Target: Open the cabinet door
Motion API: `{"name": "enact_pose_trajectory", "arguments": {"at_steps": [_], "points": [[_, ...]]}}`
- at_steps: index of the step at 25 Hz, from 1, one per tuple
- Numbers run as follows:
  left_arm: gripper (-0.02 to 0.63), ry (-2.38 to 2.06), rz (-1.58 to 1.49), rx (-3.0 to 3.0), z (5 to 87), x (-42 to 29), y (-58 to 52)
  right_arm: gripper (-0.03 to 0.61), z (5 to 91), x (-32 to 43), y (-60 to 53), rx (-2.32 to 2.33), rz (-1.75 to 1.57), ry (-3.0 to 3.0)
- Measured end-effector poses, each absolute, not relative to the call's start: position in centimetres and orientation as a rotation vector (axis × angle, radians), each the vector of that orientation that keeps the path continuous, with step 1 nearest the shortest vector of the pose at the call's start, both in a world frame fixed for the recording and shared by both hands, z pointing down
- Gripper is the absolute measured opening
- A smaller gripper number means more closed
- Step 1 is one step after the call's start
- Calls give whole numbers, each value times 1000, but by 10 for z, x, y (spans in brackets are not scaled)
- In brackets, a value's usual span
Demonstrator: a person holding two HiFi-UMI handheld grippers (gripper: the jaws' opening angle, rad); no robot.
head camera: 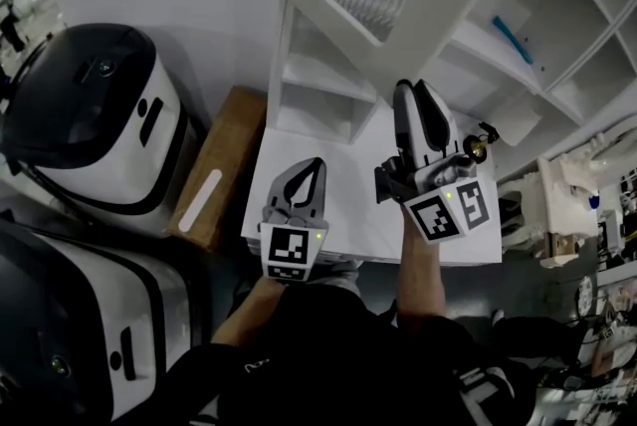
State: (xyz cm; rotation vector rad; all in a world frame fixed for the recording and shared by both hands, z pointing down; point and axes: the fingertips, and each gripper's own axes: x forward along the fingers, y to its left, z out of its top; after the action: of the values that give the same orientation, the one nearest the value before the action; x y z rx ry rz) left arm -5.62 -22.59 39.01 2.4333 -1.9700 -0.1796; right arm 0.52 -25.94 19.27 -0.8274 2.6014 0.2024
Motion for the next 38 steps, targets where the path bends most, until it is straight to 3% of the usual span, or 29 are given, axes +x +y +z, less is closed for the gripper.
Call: {"name": "enact_pose_trajectory", "arguments": {"at_steps": [20,38], "points": [[11,-2300,-235,2151,390,-149,-158,95,196,-73,-195,-559,134,2564],[11,-2462,-175,1992,388,-191,-130,93,197,-157,-165,-275,53,2587]]}}
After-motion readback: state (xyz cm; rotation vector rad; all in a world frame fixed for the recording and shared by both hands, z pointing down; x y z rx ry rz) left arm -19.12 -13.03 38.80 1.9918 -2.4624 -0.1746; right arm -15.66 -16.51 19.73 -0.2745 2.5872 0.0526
